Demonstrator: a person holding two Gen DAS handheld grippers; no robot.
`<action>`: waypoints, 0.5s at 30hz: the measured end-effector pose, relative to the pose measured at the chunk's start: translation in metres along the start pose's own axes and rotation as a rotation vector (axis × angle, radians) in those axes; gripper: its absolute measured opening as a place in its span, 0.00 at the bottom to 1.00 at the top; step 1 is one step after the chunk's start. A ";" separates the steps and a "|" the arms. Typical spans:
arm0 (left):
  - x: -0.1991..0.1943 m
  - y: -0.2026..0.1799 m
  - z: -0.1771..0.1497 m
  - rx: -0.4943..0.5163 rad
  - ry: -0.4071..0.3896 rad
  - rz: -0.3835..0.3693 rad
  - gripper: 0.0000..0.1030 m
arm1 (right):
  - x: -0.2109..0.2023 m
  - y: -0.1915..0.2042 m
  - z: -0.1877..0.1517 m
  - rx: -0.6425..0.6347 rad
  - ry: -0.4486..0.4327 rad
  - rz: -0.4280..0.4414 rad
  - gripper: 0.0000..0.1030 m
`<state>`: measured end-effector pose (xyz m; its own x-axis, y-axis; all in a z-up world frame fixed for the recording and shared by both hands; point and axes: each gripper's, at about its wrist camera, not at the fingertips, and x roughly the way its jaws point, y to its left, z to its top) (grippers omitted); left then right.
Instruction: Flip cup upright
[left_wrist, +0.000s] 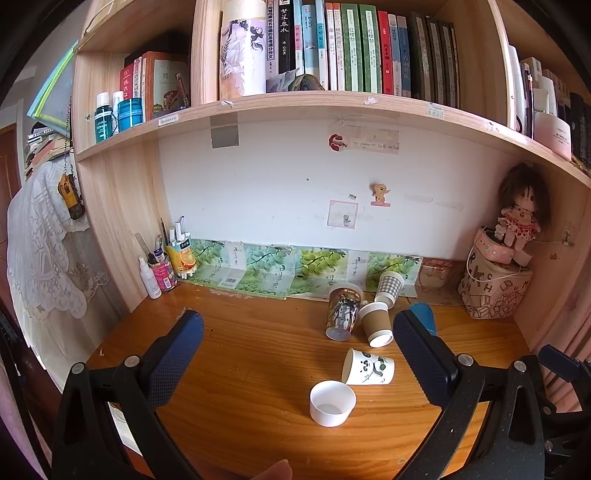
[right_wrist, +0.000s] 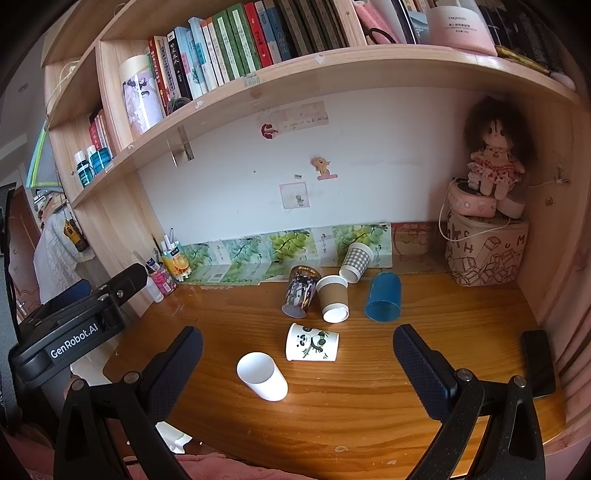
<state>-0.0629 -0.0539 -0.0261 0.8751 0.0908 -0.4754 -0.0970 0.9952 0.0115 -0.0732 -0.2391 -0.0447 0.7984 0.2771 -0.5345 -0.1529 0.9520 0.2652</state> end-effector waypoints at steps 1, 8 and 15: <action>0.001 0.000 0.000 0.001 0.002 0.000 0.99 | 0.000 0.000 0.000 0.001 0.001 0.000 1.00; 0.004 0.000 0.000 0.006 0.010 -0.006 0.99 | 0.003 0.000 0.001 0.006 0.011 -0.002 1.00; 0.007 0.000 0.002 0.009 0.021 -0.012 0.99 | 0.006 0.000 0.001 0.012 0.022 0.000 1.00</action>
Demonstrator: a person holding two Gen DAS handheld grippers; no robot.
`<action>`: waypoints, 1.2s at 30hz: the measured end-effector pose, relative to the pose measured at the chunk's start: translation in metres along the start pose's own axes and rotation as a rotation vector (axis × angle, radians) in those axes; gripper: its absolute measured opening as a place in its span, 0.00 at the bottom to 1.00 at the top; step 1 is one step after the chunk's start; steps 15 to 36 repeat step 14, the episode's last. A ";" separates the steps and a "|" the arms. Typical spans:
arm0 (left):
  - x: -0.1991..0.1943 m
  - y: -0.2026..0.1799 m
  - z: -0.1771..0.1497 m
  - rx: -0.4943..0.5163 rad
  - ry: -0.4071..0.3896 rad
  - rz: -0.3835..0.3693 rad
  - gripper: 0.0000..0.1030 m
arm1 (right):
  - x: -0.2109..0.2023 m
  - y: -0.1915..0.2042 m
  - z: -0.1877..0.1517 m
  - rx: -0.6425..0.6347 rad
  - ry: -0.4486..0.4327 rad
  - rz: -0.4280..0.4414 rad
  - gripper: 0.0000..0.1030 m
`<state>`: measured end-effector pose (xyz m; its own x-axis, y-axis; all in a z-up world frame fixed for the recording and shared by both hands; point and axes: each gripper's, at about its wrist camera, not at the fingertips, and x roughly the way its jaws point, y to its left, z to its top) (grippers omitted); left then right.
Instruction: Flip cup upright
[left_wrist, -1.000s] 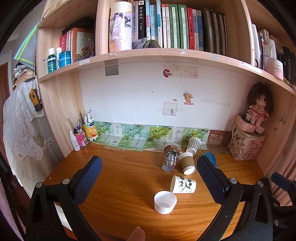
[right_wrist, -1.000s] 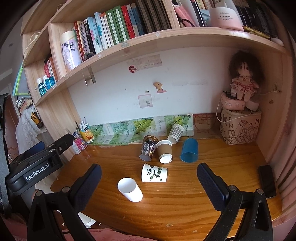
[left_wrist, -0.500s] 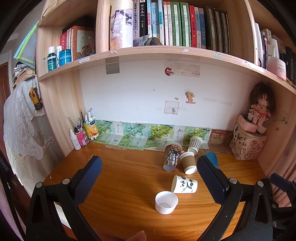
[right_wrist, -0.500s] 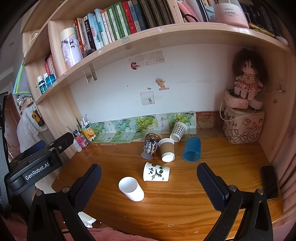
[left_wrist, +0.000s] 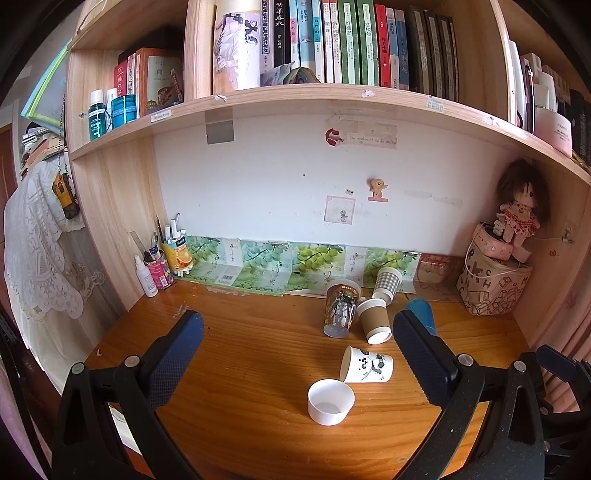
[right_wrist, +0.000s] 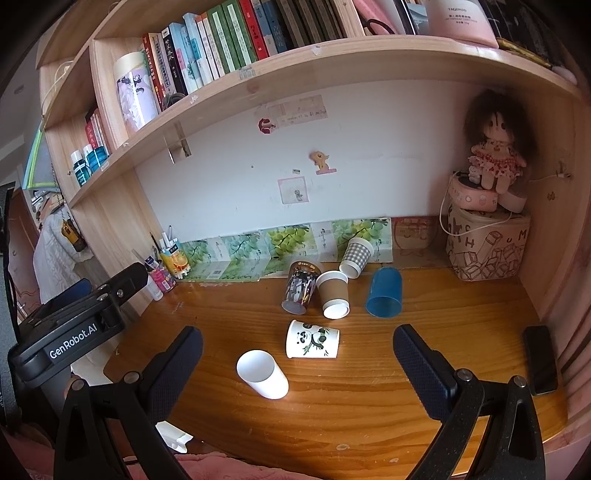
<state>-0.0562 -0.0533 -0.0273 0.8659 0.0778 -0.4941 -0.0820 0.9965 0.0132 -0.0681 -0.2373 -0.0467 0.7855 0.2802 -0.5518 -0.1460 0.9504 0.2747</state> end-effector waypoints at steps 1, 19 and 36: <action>0.000 0.000 0.000 0.000 0.003 -0.001 0.99 | 0.000 0.000 0.000 0.000 0.002 0.001 1.00; 0.004 -0.001 0.000 -0.007 0.026 -0.007 0.99 | 0.004 0.001 -0.001 0.005 0.015 0.004 1.00; 0.004 -0.001 0.000 -0.007 0.026 -0.007 0.99 | 0.004 0.001 -0.001 0.005 0.015 0.004 1.00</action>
